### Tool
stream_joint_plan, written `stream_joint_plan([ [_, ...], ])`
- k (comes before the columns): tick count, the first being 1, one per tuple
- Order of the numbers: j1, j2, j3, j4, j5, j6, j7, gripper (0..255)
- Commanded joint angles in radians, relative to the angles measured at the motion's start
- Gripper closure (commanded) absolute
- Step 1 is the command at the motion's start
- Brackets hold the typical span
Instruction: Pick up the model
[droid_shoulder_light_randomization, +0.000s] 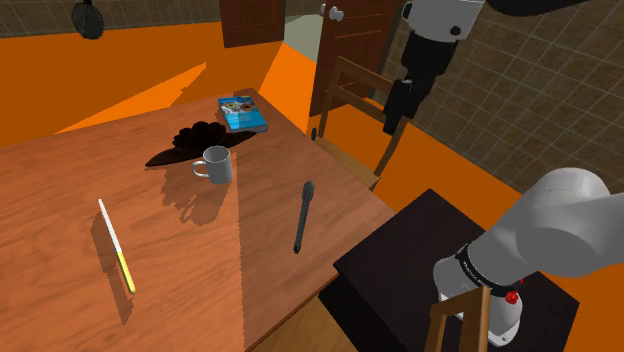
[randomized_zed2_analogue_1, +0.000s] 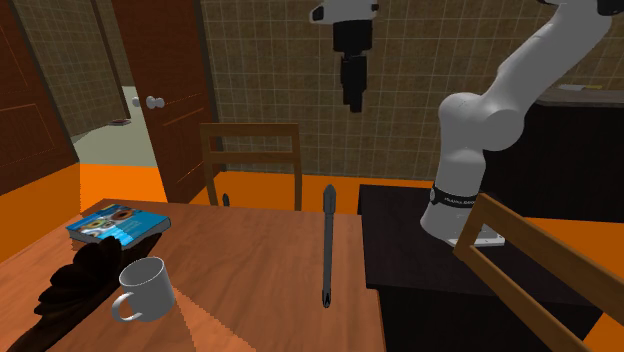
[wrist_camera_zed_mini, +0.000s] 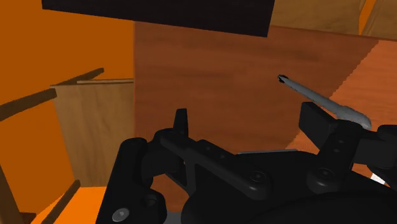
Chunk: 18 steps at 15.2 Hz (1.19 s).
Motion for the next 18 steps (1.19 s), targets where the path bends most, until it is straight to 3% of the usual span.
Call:
stream_joint_plan([
  [1, 0.016, 0.032, 0.041, 0.000, 0.016, 0.043, 0.028, 0],
  [8, 0.061, 0.182, 0.196, 0.043, 0.043, 0.188, 0.142, 0],
  [14, 0.076, 0.350, 0.332, 0.122, 0.007, 0.300, 0.260, 0],
  [18, 0.076, 0.387, 0.356, 0.104, -0.005, 0.355, 0.281, 0],
])
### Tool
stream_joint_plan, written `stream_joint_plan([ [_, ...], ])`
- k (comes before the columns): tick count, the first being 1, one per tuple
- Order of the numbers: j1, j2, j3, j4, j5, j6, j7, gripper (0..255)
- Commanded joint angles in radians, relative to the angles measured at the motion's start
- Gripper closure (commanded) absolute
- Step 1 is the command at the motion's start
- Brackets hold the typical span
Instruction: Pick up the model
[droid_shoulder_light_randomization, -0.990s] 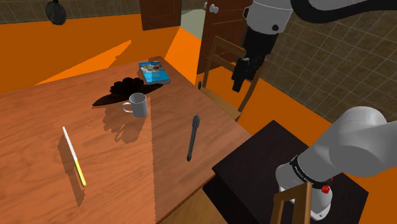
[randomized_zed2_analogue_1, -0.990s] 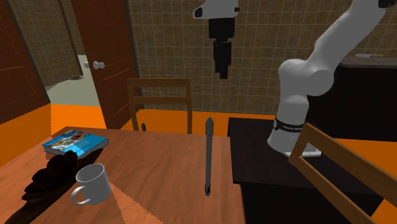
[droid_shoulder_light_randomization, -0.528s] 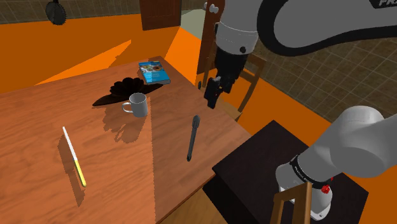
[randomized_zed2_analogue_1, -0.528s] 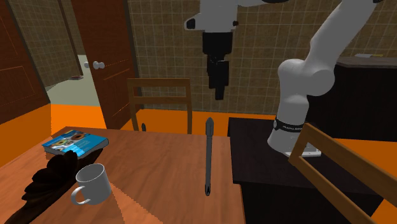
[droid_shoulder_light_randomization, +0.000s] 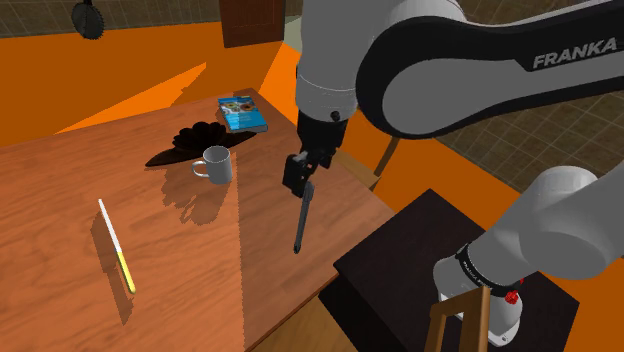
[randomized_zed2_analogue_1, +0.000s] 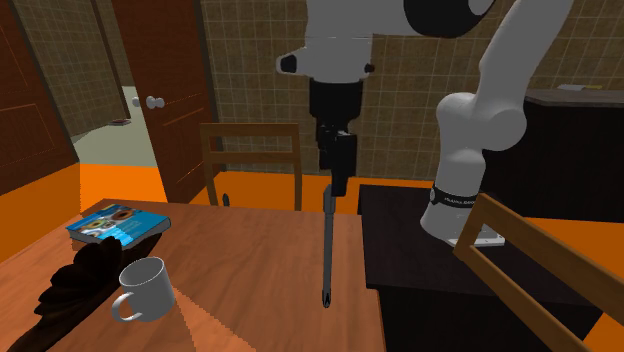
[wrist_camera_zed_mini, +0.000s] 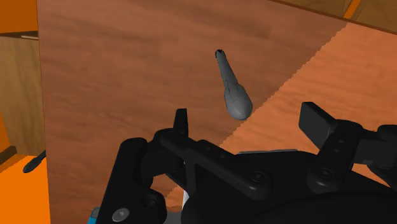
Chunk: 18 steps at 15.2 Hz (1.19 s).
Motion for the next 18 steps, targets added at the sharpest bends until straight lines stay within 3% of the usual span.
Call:
stream_joint_plan([
  [1, -0.001, 0.013, 0.006, -0.017, -0.004, 0.030, 0.004, 0],
  [6, -0.002, 0.034, 0.016, -0.049, -0.009, 0.081, 0.011, 0],
  [7, -0.002, 0.033, 0.015, -0.048, -0.009, 0.079, 0.011, 255],
  [18, -0.002, 0.022, 0.010, -0.031, -0.006, 0.052, 0.007, 255],
])
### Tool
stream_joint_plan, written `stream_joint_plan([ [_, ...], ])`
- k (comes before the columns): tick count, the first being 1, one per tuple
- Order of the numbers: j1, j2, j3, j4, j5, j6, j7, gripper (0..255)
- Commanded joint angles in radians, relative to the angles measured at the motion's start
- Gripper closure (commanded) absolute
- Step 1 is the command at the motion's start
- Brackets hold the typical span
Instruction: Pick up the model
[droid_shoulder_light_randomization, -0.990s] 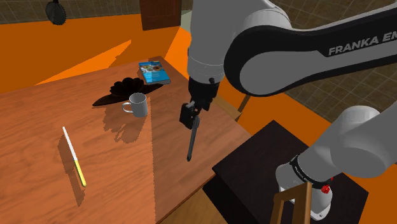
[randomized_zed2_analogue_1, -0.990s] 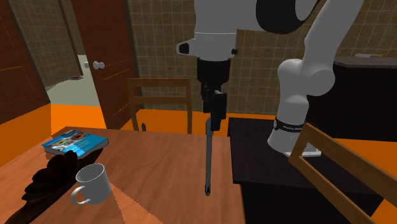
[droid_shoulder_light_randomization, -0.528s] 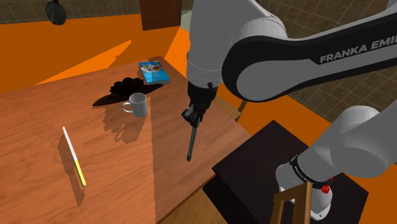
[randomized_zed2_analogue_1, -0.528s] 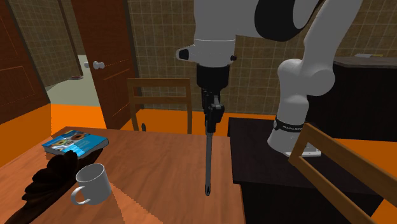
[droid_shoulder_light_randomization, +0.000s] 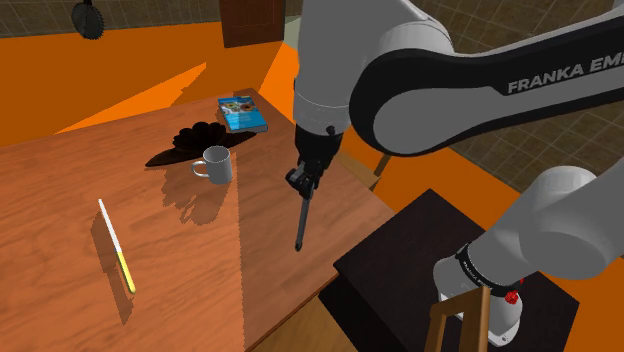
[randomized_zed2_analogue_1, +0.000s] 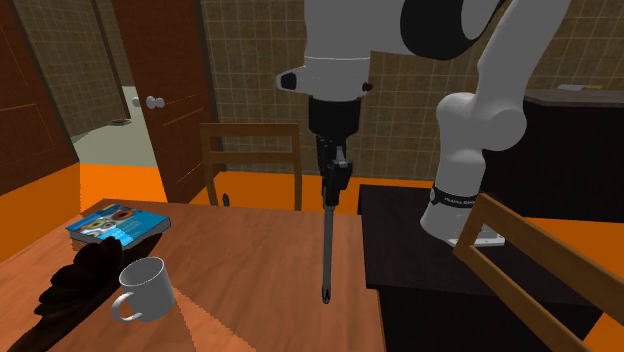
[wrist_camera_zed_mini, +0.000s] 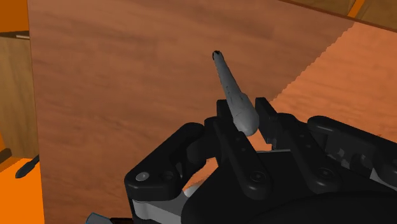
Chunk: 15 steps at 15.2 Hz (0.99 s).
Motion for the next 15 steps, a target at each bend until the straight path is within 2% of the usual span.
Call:
stream_joint_plan([
  [1, 0.001, -0.012, -0.005, 0.013, 0.003, -0.025, -0.004, 255],
  [13, 0.000, -0.058, -0.033, 0.138, 0.008, -0.192, -0.019, 255],
  [15, 0.000, -0.058, -0.033, 0.140, 0.008, -0.195, -0.019, 255],
])
